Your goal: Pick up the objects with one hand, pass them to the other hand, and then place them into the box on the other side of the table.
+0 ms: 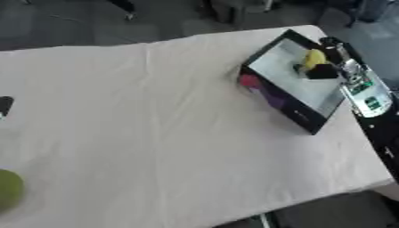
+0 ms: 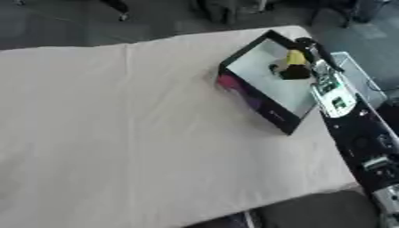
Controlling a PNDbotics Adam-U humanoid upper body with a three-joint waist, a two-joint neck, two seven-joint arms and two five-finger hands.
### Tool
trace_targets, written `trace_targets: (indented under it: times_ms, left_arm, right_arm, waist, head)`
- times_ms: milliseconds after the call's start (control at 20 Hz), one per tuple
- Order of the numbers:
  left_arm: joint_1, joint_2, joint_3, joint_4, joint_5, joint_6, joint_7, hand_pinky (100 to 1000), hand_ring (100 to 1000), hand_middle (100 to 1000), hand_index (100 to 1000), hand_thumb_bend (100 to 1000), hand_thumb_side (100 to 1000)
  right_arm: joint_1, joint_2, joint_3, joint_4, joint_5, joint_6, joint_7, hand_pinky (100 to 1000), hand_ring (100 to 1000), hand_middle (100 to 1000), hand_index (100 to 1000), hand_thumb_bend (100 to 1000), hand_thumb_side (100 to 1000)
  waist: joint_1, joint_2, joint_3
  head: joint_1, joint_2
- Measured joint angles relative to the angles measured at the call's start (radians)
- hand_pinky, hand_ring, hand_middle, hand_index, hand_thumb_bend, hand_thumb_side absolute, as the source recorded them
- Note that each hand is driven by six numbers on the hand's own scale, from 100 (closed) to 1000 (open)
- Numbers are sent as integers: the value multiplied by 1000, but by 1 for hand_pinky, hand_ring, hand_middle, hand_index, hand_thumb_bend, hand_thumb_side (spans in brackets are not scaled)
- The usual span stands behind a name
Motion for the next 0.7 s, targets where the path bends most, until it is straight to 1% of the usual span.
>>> trace_targets:
  times_ms: [150, 250, 300, 350, 450, 500, 550, 700]
  left_arm:
    - [2, 0, 3, 0, 0, 2, 2, 780, 593, 616, 815, 568, 381]
    - [3, 0, 4, 0, 0, 3, 3, 780, 593, 616, 815, 565, 381]
    - [3, 0, 4, 0, 0, 3, 4, 780, 593, 616, 815, 564, 381]
    - [3, 0, 4, 0, 0, 4, 4, 780, 592, 616, 815, 566, 381]
    - [4, 0, 5, 0, 0, 5, 7, 779, 592, 615, 814, 565, 382]
    - [4, 0, 7, 0, 0, 6, 8, 779, 593, 615, 815, 564, 382]
    - [4, 0, 10, 0, 0, 7, 10, 779, 593, 615, 815, 564, 383]
    - [4, 0, 17, 0, 0, 14, 14, 778, 596, 617, 816, 567, 385]
  right_arm:
    - [0, 0, -8, 1, 34, 21, -20, 968, 958, 921, 956, 501, 175]
    - [0, 0, -13, 0, 42, 31, -35, 969, 952, 914, 944, 477, 170]
    - [0, 0, -15, -1, 41, 33, -42, 975, 952, 913, 938, 412, 183]
    - [0, 0, -18, -7, 36, 33, -50, 980, 952, 912, 933, 340, 215]
    - [-2, 3, -26, -29, 14, 25, -64, 995, 956, 908, 925, 129, 301]
    - [-4, 9, -30, -44, 0, 19, -69, 999, 958, 908, 925, 100, 323]
    - [-7, 15, -33, -61, -14, 12, -73, 1000, 961, 911, 929, 100, 353]
    - [-18, 38, -38, -119, -62, -16, -72, 1000, 965, 911, 936, 100, 357]
  waist:
    - [0, 0, 0]
    - [0, 0, 0]
    - [0, 0, 1]
    - [0, 0, 1]
    - [1, 0, 1]
    - [2, 0, 1]
    - [4, 0, 1]
    - [6, 0, 3]
  head:
    - [0, 0]
    - [1, 3]
    - [1, 4]
    - [3, 6]
    - [7, 8]
    - [11, 8]
    - [15, 8]
    - [33, 9]
